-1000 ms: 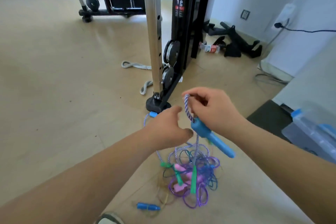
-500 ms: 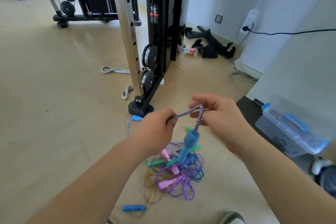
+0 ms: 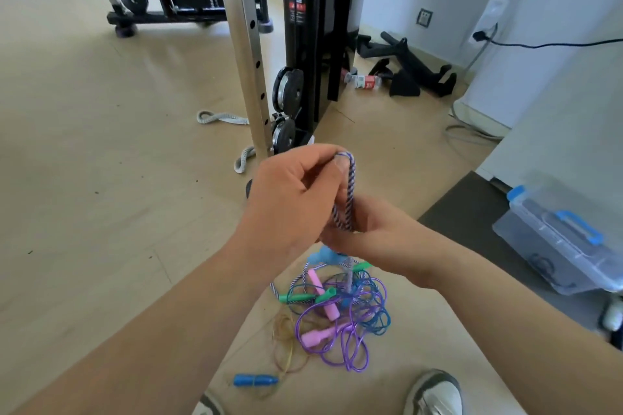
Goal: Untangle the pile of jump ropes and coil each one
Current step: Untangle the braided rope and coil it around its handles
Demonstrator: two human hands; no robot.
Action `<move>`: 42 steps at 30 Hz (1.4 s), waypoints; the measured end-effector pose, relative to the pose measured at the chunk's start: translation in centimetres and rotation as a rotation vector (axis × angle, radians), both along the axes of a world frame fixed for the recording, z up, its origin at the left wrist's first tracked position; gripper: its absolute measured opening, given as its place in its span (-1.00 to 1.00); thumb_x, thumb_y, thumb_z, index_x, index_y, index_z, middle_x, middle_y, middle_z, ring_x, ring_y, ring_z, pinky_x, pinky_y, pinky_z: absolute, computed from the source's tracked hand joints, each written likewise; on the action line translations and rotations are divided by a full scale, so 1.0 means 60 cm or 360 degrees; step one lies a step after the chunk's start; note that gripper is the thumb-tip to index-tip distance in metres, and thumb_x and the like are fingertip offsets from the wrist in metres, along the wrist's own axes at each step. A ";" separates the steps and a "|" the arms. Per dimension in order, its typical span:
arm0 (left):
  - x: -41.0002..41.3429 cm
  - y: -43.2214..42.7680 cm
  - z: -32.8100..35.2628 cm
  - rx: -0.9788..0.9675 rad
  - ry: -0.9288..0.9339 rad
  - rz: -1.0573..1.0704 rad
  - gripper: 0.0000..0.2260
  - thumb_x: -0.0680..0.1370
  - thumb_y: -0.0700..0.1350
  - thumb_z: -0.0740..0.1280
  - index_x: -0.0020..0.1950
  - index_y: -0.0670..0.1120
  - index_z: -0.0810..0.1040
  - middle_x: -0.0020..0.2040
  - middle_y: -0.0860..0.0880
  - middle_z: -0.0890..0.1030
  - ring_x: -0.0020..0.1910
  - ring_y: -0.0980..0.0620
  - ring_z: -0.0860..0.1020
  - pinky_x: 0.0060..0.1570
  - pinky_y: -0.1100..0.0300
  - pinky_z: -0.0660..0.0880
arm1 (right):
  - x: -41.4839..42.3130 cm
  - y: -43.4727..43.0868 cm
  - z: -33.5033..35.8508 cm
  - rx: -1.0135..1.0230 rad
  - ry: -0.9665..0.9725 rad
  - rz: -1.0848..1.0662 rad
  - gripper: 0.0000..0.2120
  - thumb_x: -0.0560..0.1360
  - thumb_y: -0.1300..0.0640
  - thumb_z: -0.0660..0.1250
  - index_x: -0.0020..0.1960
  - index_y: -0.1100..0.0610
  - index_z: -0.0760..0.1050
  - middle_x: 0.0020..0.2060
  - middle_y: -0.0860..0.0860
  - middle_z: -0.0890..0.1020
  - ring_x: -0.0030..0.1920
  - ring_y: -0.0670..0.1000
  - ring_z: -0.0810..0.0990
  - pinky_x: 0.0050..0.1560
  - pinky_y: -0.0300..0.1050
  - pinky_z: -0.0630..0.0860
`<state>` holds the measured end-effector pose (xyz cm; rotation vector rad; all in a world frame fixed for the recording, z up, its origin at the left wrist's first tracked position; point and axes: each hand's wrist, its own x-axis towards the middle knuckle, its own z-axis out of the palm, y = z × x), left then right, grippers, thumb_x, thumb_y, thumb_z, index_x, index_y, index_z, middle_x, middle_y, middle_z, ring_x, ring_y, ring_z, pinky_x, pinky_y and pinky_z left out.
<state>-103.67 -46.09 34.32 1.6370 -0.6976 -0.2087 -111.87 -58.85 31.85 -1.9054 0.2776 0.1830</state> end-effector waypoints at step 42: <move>-0.042 -0.027 -0.101 0.1075 0.0205 -0.0351 -0.46 0.56 0.12 0.41 0.51 0.09 0.37 0.27 0.12 0.47 0.26 0.10 0.51 0.25 0.10 0.50 | 0.011 -0.025 0.054 0.1368 -0.0531 -0.1345 -0.75 0.73 0.07 0.14 0.27 0.17 0.49 0.05 0.23 0.74 0.06 0.16 0.75 0.20 0.10 0.63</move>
